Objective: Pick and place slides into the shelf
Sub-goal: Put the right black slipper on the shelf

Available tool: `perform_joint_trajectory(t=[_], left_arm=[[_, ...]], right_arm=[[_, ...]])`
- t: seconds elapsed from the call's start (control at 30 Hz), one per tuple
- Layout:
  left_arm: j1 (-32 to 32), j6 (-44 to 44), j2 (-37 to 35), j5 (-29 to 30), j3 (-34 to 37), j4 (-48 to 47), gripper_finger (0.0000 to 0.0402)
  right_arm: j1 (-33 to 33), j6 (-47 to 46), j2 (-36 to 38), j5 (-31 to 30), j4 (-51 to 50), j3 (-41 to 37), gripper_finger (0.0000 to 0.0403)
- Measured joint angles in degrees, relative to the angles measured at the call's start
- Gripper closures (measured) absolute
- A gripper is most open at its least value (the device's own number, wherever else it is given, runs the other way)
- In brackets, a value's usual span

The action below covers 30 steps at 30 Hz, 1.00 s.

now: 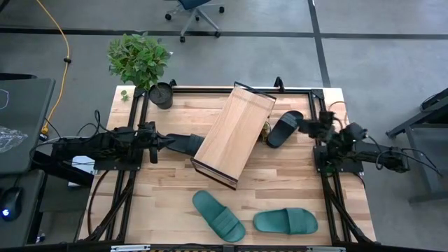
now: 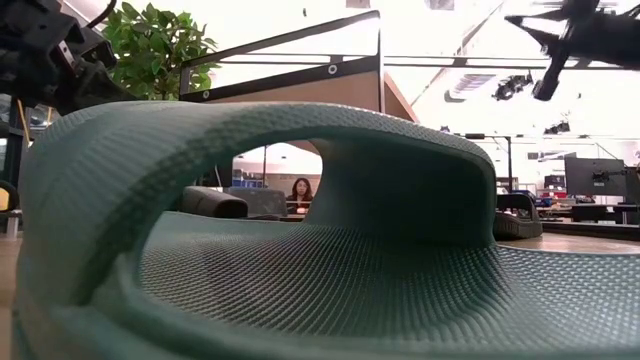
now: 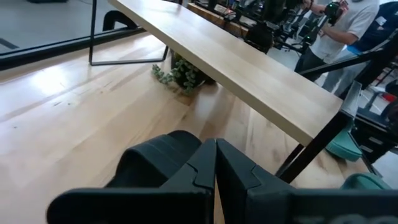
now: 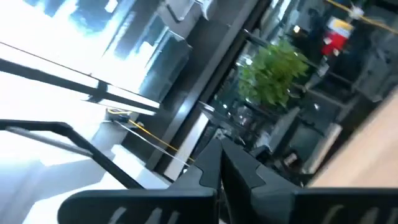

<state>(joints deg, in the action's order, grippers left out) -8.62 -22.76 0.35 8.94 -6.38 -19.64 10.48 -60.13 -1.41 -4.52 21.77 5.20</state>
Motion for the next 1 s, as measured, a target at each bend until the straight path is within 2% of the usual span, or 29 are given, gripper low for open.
perform_joint_trajectory(t=[0.23, 0.4, 0.63, 0.87, 1.0], left_arm=[[0.0, 0.0, 0.0, 5.0, 0.0, 0.1, 0.0401], [0.0, -0.1, 0.0, 5.2, 0.0, 0.1, 0.0401], [0.0, -0.2, 0.0, 5.2, 0.0, 0.1, 0.0401], [0.0, -0.2, 0.0, 5.2, 0.0, 0.1, 0.0401], [0.0, -0.3, 0.0, 5.2, 0.0, 0.1, 0.0401]], right_arm=[[0.0, 2.8, -0.3, 0.5, -12.2, 7.4, 0.0402], [0.0, 4.8, -2.9, 0.0, -22.3, 13.6, 0.0402], [0.0, 11.1, -10.7, -5.6, -40.8, 24.8, 0.0402], [0.0, 17.7, -20.3, -6.8, -54.4, 34.7, 0.0402], [0.1, 19.1, -24.6, -12.5, -60.2, 40.3, 0.0402]])
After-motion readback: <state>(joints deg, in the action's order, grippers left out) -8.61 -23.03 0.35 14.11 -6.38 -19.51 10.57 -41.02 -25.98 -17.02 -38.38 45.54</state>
